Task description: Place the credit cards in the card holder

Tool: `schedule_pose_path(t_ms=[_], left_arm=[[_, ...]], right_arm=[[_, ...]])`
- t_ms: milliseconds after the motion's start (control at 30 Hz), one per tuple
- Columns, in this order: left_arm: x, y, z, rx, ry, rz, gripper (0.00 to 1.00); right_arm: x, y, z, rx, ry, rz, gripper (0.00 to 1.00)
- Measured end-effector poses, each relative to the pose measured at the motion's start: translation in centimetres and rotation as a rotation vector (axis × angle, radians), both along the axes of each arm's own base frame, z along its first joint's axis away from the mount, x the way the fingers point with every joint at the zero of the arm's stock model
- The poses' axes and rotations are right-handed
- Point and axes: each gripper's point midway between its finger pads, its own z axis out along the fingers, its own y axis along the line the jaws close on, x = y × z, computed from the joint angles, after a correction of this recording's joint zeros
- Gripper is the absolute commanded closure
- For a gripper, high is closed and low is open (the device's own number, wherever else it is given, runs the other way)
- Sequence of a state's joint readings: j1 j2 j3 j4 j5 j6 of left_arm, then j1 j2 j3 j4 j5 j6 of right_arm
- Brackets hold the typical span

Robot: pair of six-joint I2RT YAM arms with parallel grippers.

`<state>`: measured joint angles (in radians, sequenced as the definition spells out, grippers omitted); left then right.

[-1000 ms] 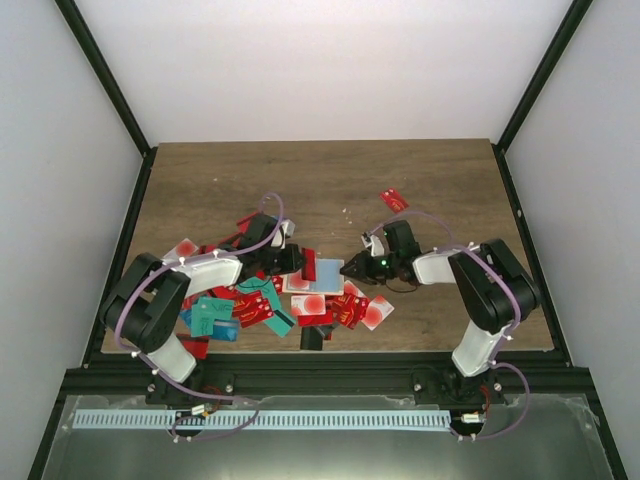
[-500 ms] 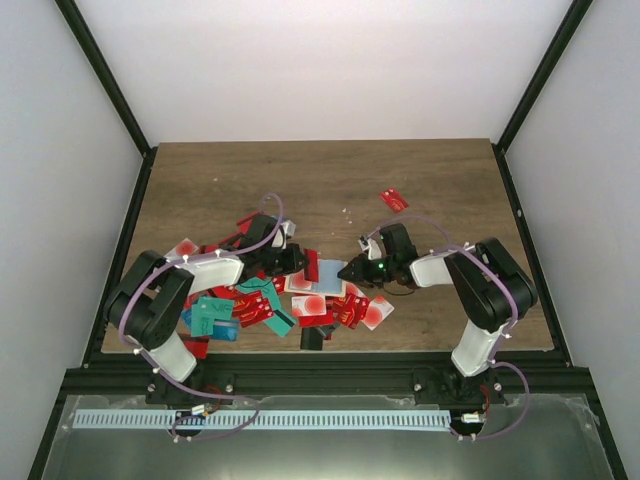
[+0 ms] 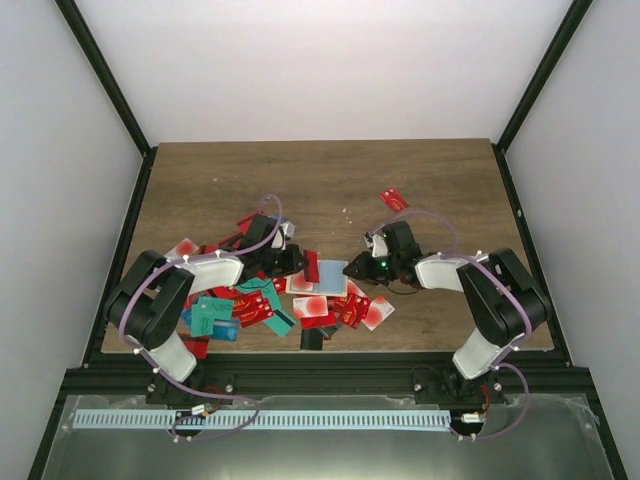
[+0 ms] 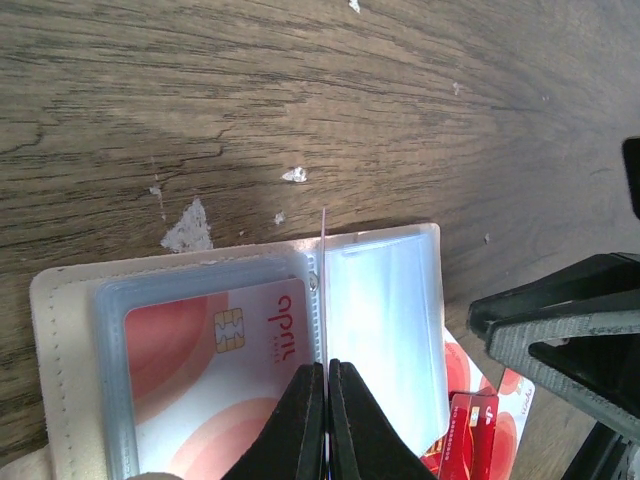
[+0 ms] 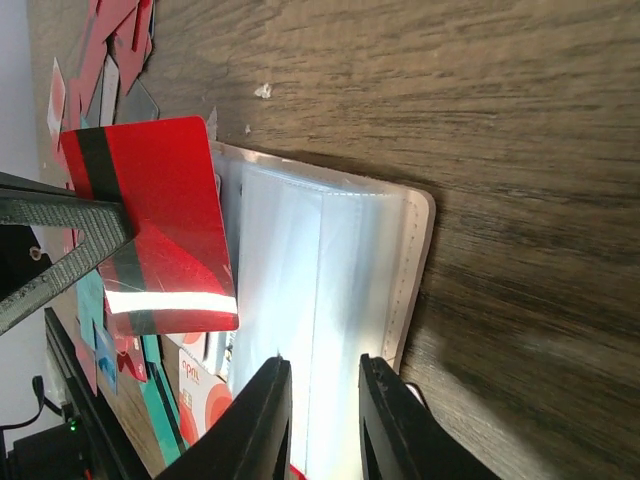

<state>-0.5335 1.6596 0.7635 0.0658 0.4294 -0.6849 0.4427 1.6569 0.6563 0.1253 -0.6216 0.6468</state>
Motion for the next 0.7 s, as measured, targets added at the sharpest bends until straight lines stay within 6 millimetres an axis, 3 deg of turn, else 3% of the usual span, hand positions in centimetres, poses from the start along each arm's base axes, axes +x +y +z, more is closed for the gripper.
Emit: schedule_pose_path(t_ms=[233, 367, 700], left_arm=[[0.0, 0.1, -0.2, 0.01, 0.001, 0.001, 0.96], [-0.1, 0.2, -0.2, 0.012, 0.0, -0.002, 0.96], [-0.3, 0.4, -0.3, 0.019, 0.011, -0.003, 0.96]], right_arm=[[0.1, -0.5, 0.1, -0.035, -0.013, -0.017, 0.78], [-0.5, 0.0, -1.3, -0.052, 0.015, 0.001, 0.79], [0.0, 0.7, -1.4, -0.049, -0.004, 0.005, 0.79]])
